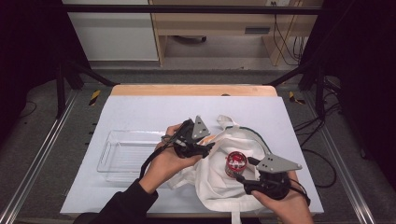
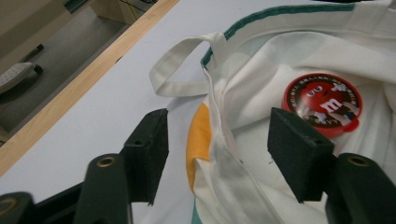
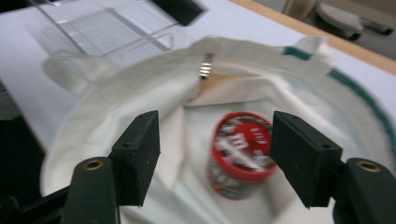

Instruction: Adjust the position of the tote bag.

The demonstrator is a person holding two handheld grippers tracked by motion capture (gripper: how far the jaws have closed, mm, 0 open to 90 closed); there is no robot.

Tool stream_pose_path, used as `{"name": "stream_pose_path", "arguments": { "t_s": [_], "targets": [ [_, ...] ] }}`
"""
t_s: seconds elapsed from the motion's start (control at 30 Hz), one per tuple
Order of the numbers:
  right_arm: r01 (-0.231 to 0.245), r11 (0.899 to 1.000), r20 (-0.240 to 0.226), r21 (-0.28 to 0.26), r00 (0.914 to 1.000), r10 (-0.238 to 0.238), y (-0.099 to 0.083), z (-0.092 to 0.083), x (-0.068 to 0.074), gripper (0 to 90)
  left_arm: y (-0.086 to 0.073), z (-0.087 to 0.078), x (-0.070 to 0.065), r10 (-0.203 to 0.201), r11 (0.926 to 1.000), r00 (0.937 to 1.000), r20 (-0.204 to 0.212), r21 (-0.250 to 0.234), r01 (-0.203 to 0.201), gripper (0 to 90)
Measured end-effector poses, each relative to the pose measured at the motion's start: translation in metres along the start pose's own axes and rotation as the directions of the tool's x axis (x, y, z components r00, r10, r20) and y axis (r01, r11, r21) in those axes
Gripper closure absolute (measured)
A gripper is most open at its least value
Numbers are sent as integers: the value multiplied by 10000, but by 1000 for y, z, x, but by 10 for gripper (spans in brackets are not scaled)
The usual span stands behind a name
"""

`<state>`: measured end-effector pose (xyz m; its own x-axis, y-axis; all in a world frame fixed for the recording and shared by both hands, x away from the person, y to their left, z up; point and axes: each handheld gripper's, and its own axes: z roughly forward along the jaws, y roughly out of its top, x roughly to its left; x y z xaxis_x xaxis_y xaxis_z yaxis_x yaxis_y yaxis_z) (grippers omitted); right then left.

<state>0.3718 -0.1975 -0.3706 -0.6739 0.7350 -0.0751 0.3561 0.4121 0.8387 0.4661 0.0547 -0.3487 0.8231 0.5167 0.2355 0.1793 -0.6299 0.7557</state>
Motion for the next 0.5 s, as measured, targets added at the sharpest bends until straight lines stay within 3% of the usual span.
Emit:
{"name": "stream_pose_path", "arguments": {
  "t_s": [0.07,0.23,0.5],
  "targets": [
    [122,9999,539,66,9985,-125,5,-4,-11,313,-5,-5,-4,-12,10000,10000,87,-43,12,336],
    [-136,9997,1178,202,9930,111,9,-13,-37,288,-14,-10,-14,49,9999,9994,341,-150,-44,298],
    [-483,9979,1548,429,9871,411,5,-18,-53,268,-19,-11,-31,250,9993,9975,664,-287,-231,263]
  ]
}}
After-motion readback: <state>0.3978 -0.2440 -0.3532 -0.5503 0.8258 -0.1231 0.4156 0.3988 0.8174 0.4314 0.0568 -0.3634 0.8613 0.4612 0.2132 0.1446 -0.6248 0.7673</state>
